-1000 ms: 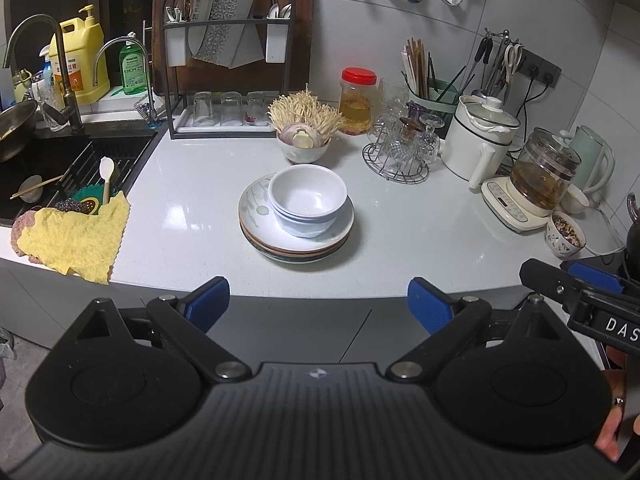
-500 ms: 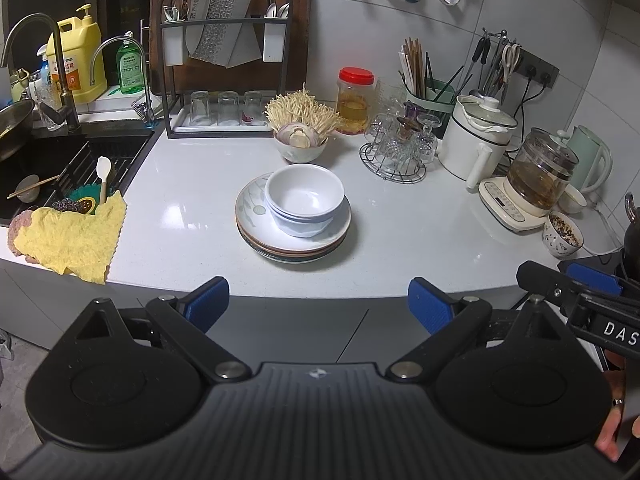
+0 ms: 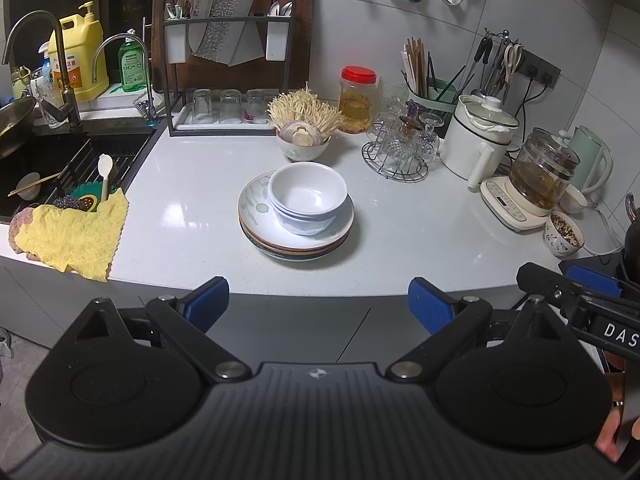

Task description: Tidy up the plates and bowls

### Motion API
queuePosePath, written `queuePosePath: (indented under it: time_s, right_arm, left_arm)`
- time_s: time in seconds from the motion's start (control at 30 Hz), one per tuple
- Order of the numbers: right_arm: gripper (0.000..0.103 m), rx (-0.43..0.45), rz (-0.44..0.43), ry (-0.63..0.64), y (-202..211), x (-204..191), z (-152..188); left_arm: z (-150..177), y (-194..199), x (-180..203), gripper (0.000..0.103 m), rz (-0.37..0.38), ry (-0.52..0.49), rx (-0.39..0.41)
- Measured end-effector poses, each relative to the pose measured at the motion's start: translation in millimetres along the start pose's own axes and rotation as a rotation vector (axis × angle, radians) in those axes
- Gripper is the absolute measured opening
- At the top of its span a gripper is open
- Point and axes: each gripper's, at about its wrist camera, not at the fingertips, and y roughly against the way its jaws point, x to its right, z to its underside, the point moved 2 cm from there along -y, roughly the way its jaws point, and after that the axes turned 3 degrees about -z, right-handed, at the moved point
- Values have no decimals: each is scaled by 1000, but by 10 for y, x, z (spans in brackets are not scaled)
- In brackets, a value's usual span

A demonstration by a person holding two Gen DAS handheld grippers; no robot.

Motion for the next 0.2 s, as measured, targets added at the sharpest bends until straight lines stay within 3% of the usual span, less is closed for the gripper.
queuePosePath:
  time_s: [0.2]
  right_arm:
    - [86, -1, 1, -1, 0, -2, -1]
  left_arm:
    - [3, 1, 6, 98, -1, 1, -1]
